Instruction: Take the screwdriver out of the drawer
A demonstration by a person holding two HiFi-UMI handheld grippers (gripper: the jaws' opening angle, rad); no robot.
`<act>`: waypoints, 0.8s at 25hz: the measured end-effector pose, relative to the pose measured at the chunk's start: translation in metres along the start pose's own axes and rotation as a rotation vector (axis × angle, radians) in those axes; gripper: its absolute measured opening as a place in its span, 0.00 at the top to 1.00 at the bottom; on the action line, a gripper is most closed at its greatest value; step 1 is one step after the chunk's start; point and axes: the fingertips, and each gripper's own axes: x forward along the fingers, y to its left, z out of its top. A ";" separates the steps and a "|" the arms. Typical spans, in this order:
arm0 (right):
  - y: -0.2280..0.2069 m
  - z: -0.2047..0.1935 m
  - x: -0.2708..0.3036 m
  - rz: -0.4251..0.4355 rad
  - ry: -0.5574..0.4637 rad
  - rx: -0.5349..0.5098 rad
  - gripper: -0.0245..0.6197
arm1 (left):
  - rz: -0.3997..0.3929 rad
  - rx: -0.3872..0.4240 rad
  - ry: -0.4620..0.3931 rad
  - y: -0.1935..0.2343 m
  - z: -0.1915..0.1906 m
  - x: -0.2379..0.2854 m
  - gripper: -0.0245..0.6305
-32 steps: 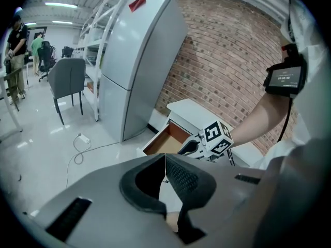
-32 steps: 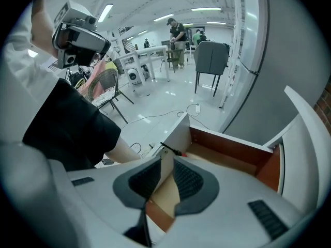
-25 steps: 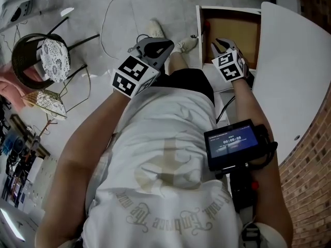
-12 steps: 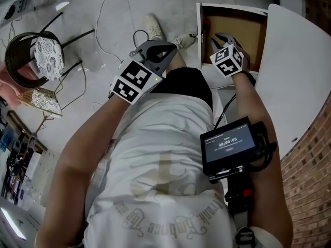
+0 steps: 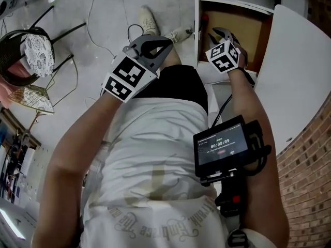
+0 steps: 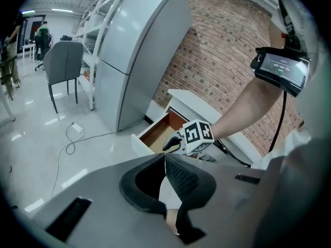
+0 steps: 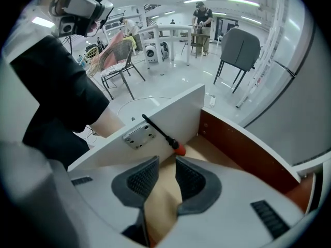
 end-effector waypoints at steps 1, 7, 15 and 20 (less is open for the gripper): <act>-0.001 0.000 0.007 -0.003 -0.001 -0.014 0.79 | 0.004 -0.006 0.000 0.005 -0.004 0.003 0.93; -0.003 0.003 0.020 0.004 0.013 -0.090 0.76 | 0.014 -0.051 -0.006 0.012 -0.014 0.003 0.93; -0.012 0.009 0.030 -0.007 0.023 -0.254 0.74 | 0.009 -0.071 0.012 0.003 -0.026 0.011 0.93; -0.009 0.012 0.036 0.012 0.031 -0.421 0.74 | 0.013 -0.097 -0.011 0.006 -0.022 0.007 0.93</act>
